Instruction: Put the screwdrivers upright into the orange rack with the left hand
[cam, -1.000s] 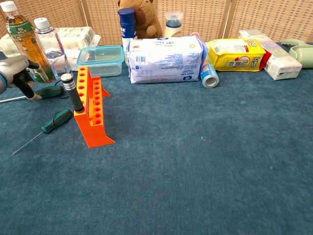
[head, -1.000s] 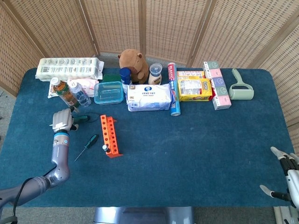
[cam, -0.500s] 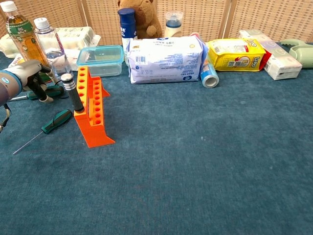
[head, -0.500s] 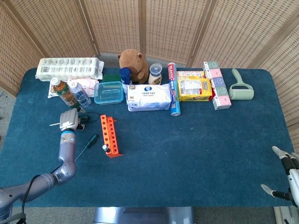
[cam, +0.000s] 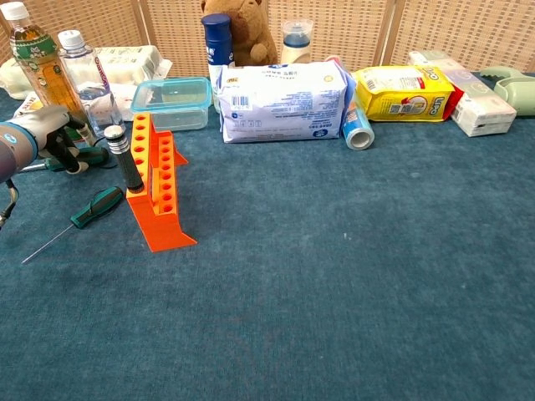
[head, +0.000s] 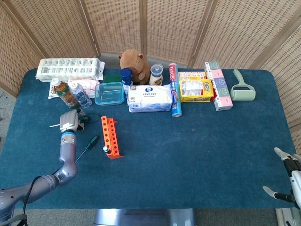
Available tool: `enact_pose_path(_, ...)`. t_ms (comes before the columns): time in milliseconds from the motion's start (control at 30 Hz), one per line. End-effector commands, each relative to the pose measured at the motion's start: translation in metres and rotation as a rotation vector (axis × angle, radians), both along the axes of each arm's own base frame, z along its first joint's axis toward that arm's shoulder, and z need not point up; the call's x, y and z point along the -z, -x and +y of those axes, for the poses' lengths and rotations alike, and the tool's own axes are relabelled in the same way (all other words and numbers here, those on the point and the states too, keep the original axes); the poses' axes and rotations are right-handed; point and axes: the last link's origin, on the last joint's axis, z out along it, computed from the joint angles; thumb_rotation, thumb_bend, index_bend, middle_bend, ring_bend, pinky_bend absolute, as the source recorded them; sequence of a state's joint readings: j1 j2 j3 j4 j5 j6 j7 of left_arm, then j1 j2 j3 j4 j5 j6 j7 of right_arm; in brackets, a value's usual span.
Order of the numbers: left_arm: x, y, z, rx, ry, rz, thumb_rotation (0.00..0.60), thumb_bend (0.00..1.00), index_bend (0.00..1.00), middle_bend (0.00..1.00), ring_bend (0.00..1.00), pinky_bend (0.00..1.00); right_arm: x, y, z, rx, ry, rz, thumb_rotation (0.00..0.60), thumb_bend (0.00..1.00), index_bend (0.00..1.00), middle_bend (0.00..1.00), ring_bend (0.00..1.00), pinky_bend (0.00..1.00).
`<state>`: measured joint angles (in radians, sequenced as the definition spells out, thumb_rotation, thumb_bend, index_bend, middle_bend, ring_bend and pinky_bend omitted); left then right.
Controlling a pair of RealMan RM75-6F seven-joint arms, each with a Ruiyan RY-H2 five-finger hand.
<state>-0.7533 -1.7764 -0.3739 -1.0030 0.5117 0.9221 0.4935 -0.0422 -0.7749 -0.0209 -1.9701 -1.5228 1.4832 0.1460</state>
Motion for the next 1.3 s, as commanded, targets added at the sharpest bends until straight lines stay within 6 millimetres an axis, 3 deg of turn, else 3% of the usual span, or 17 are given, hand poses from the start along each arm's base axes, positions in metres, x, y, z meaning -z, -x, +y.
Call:
enact_pose_path(33,0.002,0.001,-0.001,-0.006,0.006,0.003,0.6,0.41,0.49,0.9,1.0,1.0,0.0,0.0,0.0,0.0,0.001,-0.001,0.6,0.0,0.07,0.16,0.15,0.04)
enact_pose_path(167,0.002,0.0,-0.002,-0.008,0.008,0.008,0.6,0.44,0.55,0.9,1.0,1.0,-0.001,0.0,0.0,-0.003,0.003,-0.002,0.6,0.0,0.07,0.16,0.15,0.04)
enact_pose_path(433,-0.01,-0.01,-0.006,0.032,-0.003,-0.009,0.6,0.44,0.58,0.9,1.0,1.0,-0.001,0.0,0.001,-0.005,0.004,-0.003,0.6,0.0,0.07,0.16,0.15,0.04)
enact_pose_path(600,-0.028,-0.023,-0.014,0.088,-0.022,-0.034,0.6,0.44,0.58,0.9,1.0,1.0,0.0,-0.001,0.001,-0.006,0.001,0.0,0.6,0.0,0.07,0.16,0.15,0.04)
enact_pose_path(967,-0.09,-0.058,-0.044,0.236,-0.095,-0.072,0.6,0.44,0.58,0.9,1.0,1.0,0.003,-0.002,0.001,-0.005,-0.005,0.009,0.6,0.0,0.07,0.16,0.15,0.04)
enact_pose_path(1300,-0.119,-0.079,-0.068,0.336,-0.145,-0.127,0.6,0.44,0.59,0.9,1.0,1.0,0.004,-0.002,0.001,-0.005,-0.004,0.014,0.6,0.0,0.07,0.16,0.15,0.04)
